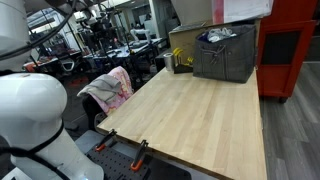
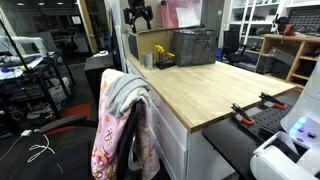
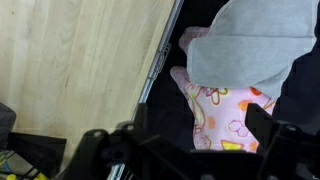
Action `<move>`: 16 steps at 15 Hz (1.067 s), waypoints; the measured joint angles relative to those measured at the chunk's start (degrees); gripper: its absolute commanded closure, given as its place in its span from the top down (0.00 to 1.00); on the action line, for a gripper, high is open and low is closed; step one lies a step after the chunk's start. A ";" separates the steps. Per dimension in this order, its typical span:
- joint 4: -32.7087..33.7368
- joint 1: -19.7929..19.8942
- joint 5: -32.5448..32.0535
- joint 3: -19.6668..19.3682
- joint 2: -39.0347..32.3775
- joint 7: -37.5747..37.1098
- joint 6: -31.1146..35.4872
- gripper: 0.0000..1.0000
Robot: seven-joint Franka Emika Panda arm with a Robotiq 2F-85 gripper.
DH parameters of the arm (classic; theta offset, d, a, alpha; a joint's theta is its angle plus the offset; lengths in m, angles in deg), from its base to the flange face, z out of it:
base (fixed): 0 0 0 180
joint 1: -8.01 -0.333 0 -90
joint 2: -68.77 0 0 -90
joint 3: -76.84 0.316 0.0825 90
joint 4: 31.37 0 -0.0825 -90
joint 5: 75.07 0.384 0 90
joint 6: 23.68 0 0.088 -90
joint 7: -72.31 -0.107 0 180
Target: Remove the grey cloth from the chair and then put it on the table
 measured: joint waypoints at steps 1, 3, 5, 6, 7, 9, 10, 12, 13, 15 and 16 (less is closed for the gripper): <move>1.23 -0.78 -0.02 -0.06 -1.38 -0.02 -0.25 1.00; 3.75 -2.27 -0.02 -0.24 -4.31 -0.06 -0.67 1.00; 6.25 -3.61 0.00 -0.34 -7.26 -0.39 -1.01 1.00; 7.51 -4.28 0.04 -0.41 -8.74 -1.32 -1.23 1.00; 8.69 -4.96 0.17 -0.47 -10.18 -2.40 -1.52 1.00; 10.89 -6.20 0.86 -0.72 -12.91 -4.66 -2.37 1.00; 11.95 -6.76 1.51 -0.86 -14.16 -6.27 -3.18 1.00; 13.96 -7.86 3.21 -1.31 -16.31 -10.33 -5.43 1.00; 14.95 -8.38 4.28 -1.59 -17.27 -12.67 -6.60 1.00; 16.83 -9.22 6.44 -1.84 -19.03 -17.22 -8.40 1.00; 17.75 -9.60 7.51 -1.96 -19.92 -19.42 -9.02 1.00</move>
